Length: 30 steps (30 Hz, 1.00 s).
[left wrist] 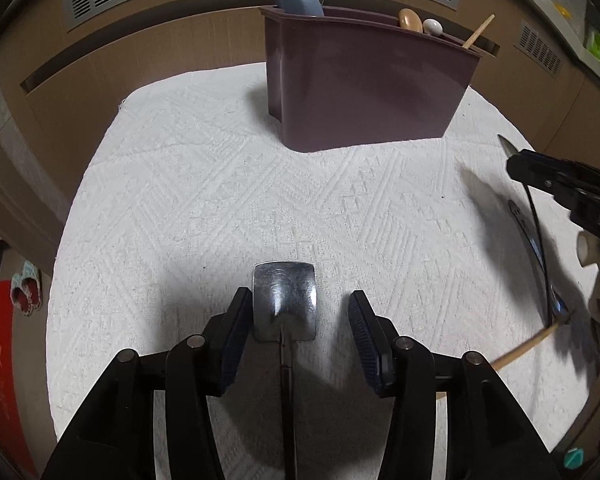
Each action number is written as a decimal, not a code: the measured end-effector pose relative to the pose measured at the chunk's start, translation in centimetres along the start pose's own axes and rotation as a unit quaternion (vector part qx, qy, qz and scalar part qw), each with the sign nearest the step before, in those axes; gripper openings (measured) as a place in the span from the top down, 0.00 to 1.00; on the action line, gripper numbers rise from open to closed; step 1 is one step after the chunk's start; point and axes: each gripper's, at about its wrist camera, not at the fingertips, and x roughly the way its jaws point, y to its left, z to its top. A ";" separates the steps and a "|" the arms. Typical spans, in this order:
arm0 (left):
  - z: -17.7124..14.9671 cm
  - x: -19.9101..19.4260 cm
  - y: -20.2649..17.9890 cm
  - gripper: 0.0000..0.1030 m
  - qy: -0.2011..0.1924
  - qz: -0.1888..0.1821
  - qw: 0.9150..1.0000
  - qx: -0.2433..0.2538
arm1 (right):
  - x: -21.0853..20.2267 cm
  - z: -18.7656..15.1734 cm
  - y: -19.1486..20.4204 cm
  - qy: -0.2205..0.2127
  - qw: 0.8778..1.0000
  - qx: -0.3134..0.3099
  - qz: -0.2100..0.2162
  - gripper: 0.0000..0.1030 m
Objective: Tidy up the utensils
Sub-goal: 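Lift the metal spatula spoon with the left tool while the right tool grasps the long dark-handled spoon, then carry the spatula spoon with the left tool while the right tool carries the dark-handled spoon toward the holder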
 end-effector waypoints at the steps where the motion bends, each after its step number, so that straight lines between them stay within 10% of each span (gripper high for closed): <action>1: 0.0 0.0 0.2 0.52 -0.004 -0.002 1.000 -0.007 | -0.3 0.0 -0.2 -0.007 1.000 0.003 0.005 0.71; 3: -0.1 -0.3 0.7 0.68 -0.015 -0.005 1.000 -0.025 | -1.2 0.0 -0.6 -0.022 1.000 0.010 0.012 0.71; 7: -0.5 -1.6 1.8 0.68 -0.027 -0.060 0.995 -0.076 | -2.2 0.2 -1.9 -0.039 0.999 0.016 0.014 0.72; 16: -0.3 -5.2 -0.3 0.70 -0.069 -0.061 0.995 -0.047 | -4.4 0.2 -1.6 -0.058 0.998 0.015 0.014 0.72; 18: 0.0 -5.8 -0.5 0.86 -0.083 -0.068 0.993 -0.042 | -4.5 0.1 -1.6 -0.057 0.998 0.020 0.011 0.72; 30: 0.2 -3.0 1.2 0.84 -0.049 -0.065 0.994 -0.079 | -4.9 0.0 -1.2 -0.048 0.998 0.039 -0.023 0.72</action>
